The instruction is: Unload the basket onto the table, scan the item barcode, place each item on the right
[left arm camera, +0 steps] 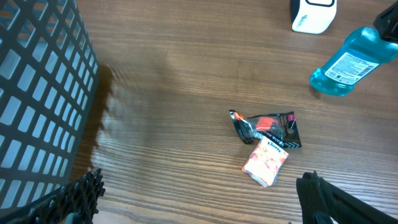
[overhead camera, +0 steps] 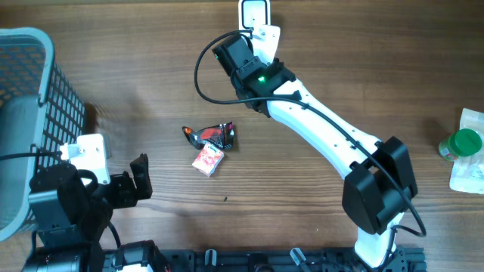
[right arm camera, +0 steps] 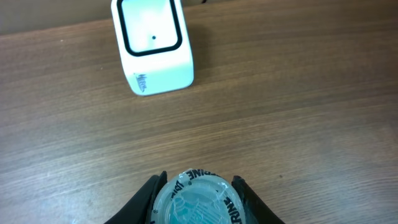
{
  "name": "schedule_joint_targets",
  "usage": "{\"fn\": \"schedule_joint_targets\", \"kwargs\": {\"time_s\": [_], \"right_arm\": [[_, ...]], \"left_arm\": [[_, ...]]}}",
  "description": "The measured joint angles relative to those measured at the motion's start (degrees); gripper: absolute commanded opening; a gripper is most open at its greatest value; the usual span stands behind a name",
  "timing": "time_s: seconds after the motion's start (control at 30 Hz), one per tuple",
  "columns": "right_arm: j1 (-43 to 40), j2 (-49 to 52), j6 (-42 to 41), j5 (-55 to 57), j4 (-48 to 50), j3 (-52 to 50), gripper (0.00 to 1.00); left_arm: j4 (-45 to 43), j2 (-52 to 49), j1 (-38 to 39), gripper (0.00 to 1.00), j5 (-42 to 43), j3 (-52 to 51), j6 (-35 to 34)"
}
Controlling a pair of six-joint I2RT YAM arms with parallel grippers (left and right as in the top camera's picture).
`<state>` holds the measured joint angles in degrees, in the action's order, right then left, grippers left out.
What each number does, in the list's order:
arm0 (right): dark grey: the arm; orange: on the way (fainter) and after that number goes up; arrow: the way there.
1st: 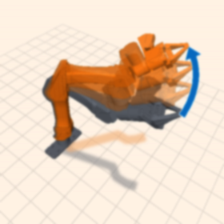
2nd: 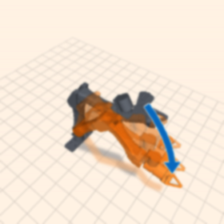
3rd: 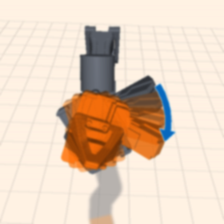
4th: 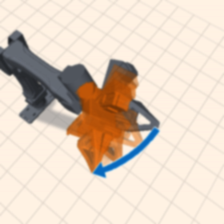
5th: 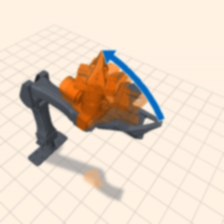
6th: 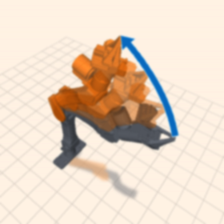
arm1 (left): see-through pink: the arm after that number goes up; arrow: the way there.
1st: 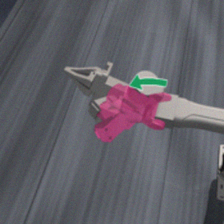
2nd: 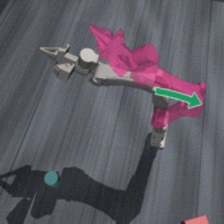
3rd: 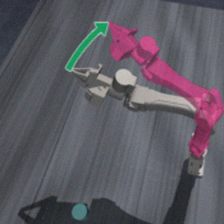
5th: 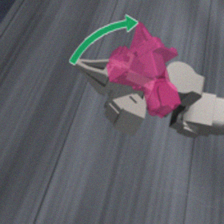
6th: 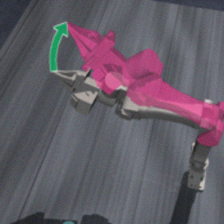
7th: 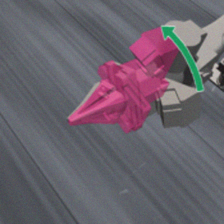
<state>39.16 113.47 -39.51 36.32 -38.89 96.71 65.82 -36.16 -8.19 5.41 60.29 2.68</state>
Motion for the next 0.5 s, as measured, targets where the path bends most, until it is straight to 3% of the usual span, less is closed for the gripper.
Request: {"fn": "schedule_joint_targets", "kwargs": {"time_s": [0.23, 0.4, 0.5], "right_arm": [[0.0, 3.98, -0.35, 1.7, 3.45, 0.0, 0.27], [0.02, 4.74, -0.42, 2.71, 4.9, 0.0, 0.52], [0.0, 5.33, -0.74, 2.73, 4.87, 0.0, 0.56]], "left_arm": [[0.0, 0.0, 0.0, 1.0, 0.0, 0.02, 0.0], [0.0, 0.0, 0.0, 1.0, 0.0, 0.02, 0.0], [0.0, 0.0, 0.0, 1.0, 0.0, 0.0, -0.02]]}}
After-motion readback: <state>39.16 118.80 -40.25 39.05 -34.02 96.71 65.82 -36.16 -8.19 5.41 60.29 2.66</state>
